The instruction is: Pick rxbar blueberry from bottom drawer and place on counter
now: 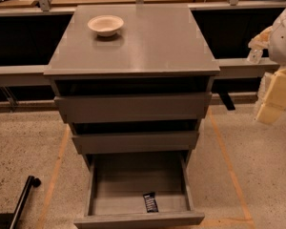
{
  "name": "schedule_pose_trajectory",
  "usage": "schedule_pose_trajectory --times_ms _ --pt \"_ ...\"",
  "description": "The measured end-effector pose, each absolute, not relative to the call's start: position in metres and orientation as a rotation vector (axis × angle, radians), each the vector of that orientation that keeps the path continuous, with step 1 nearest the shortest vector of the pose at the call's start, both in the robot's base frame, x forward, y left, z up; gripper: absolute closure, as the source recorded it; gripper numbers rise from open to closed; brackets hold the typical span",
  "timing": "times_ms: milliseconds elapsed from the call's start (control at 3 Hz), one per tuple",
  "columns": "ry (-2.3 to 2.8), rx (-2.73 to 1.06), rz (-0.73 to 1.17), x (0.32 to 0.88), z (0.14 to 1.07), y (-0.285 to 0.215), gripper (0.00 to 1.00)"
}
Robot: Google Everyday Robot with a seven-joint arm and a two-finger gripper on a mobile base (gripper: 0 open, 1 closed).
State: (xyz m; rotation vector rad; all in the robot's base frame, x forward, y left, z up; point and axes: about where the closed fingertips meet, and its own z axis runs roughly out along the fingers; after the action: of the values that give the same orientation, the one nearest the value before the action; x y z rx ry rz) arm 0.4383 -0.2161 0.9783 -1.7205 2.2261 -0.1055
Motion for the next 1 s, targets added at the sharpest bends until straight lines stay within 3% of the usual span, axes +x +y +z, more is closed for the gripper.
schedule_pose_trajectory --times_ms 1000 --pt "2.196 -1.561 -0.036 0.461 0.951 -0.211 0.0"
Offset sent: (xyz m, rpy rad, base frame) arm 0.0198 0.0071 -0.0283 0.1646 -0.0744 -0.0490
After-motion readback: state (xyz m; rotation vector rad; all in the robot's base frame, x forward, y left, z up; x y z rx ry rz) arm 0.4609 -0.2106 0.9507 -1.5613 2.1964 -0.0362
